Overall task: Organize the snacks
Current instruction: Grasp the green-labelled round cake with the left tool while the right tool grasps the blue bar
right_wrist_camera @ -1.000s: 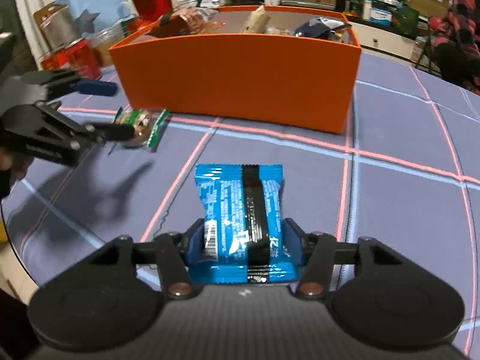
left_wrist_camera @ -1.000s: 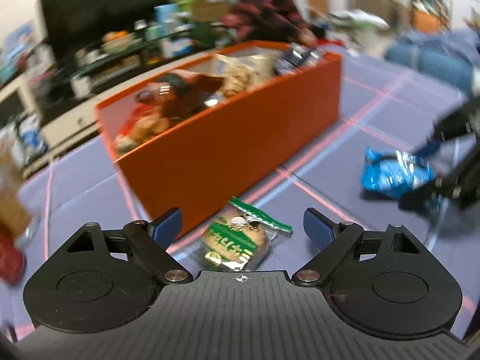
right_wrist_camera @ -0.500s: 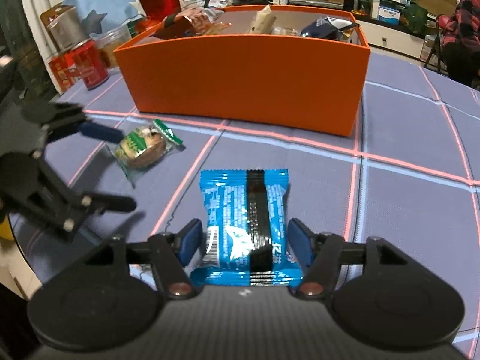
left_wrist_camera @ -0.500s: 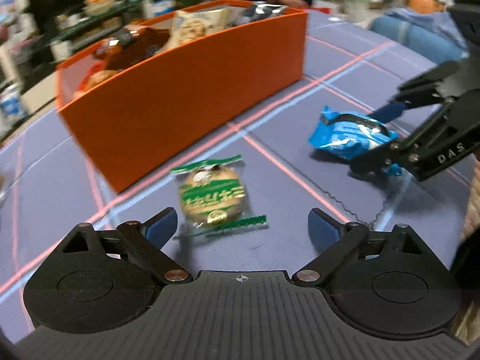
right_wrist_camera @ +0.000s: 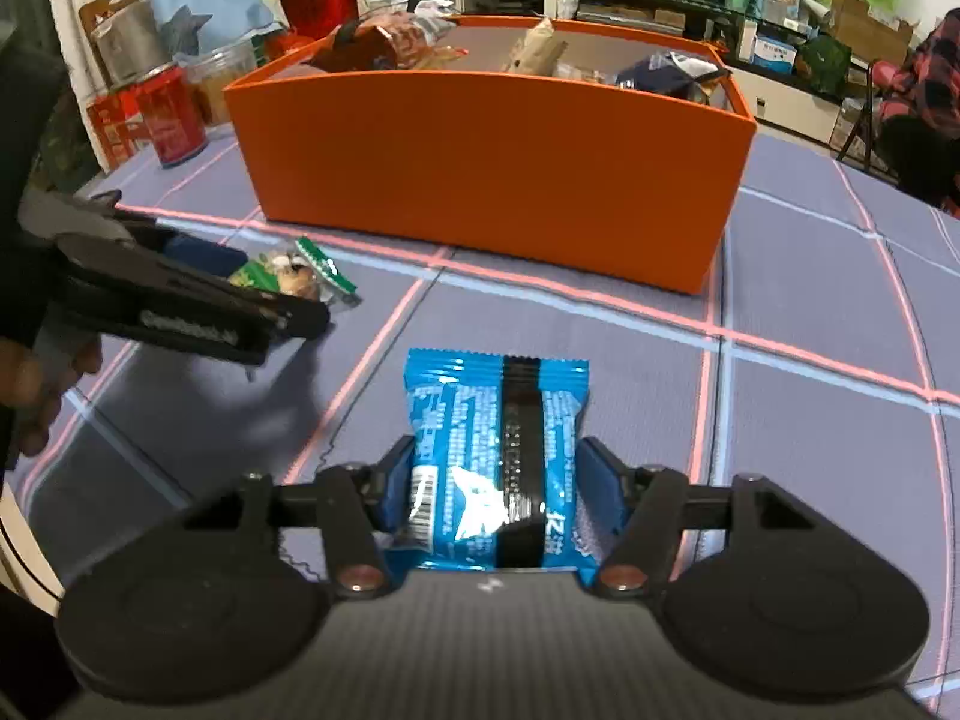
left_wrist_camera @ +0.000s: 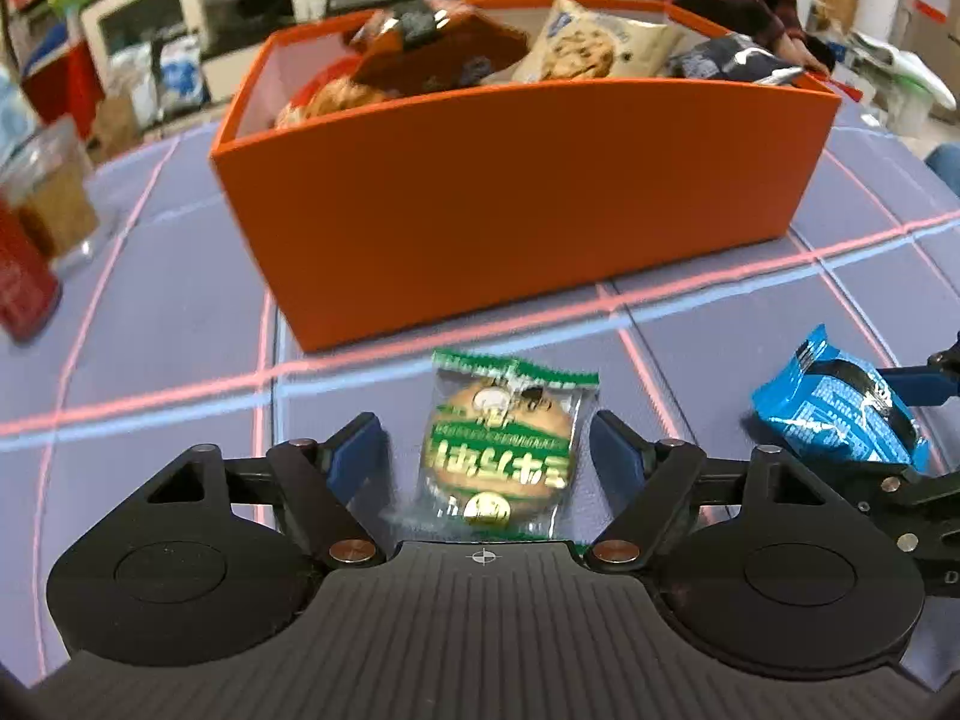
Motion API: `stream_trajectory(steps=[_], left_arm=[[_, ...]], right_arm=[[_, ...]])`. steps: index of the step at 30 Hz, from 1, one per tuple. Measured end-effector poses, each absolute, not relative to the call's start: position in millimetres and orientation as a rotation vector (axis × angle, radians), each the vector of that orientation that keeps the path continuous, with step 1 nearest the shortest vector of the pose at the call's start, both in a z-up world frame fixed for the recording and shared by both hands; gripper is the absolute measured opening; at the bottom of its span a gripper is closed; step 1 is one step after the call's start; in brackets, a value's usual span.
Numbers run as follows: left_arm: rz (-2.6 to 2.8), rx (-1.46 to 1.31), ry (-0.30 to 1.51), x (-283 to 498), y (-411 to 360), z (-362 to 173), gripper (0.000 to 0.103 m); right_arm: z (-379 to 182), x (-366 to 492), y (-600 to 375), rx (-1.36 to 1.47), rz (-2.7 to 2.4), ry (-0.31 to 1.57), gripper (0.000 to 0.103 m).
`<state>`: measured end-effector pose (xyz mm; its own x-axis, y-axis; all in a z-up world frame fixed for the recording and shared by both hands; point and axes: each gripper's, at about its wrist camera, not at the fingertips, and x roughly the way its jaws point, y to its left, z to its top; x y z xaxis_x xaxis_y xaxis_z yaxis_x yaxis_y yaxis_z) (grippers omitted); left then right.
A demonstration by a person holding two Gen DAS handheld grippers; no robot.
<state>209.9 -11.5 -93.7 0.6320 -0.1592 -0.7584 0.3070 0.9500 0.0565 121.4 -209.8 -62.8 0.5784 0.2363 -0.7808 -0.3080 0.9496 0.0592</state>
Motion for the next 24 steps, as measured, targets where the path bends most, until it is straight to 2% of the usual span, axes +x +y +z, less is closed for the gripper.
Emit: stream_trajectory(steps=[2,24], left_arm=[[-0.248,0.205,0.835,208.4,-15.0,-96.3,0.057],[-0.255,0.144,0.833,204.8,-8.2,-99.7,0.054]], right_arm=[[-62.7,122.7,-209.8,-0.088,0.316,0.903,0.066],[-63.3,124.5,-208.5,-0.093,0.294,0.912,0.066]])
